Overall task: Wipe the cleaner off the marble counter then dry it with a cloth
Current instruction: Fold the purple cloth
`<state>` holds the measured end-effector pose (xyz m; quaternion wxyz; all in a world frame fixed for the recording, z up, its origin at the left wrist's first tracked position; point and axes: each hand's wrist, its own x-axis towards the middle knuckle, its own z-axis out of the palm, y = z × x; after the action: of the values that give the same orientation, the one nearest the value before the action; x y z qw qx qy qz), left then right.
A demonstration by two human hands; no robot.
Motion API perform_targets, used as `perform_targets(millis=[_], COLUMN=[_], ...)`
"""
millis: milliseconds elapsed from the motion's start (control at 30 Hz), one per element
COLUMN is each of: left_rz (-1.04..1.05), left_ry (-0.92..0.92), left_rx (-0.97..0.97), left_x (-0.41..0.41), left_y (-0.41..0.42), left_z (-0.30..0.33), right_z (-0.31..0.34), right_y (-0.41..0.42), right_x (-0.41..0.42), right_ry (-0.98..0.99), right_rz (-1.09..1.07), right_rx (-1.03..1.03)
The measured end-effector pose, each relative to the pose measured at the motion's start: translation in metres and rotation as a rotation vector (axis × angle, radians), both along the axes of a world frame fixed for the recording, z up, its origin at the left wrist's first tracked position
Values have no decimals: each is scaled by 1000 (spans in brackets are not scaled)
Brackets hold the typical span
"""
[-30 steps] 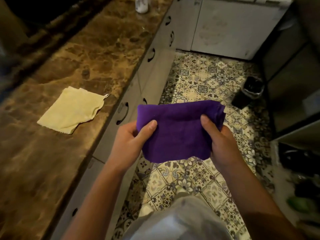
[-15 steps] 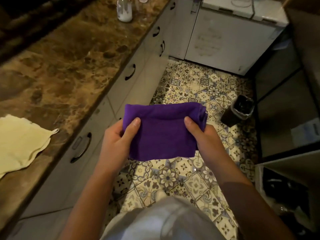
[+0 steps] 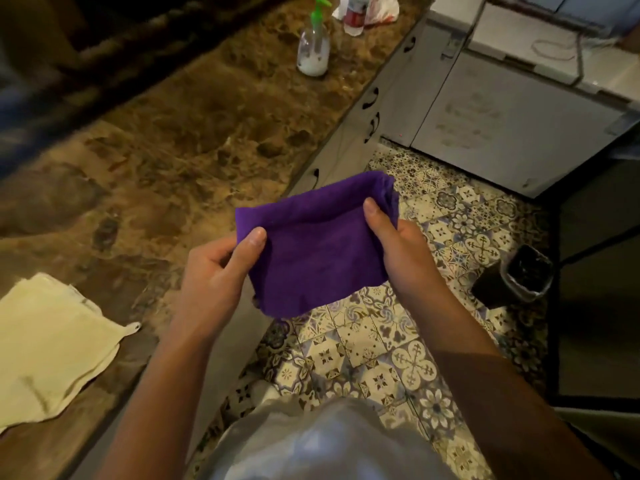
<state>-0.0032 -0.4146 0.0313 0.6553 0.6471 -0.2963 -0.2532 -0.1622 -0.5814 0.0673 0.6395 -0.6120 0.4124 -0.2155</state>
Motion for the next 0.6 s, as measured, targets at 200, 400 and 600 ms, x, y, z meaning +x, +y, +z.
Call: perform_targets(millis=[200,400,600], left_rz=[111,368,681], left_ry=[0,45,7], left_rx=[4,49,169], left_x=[61,104,123], left_y=[4,22,38], left_z=[12,-3,-18], right_z=[2,-7,-29], right_y=[-18,-33,-40], right_x=[81,164,247], right_ry=[29,30,-18], right_rz=[129,402,720], right_rx=[-87,-169,-153])
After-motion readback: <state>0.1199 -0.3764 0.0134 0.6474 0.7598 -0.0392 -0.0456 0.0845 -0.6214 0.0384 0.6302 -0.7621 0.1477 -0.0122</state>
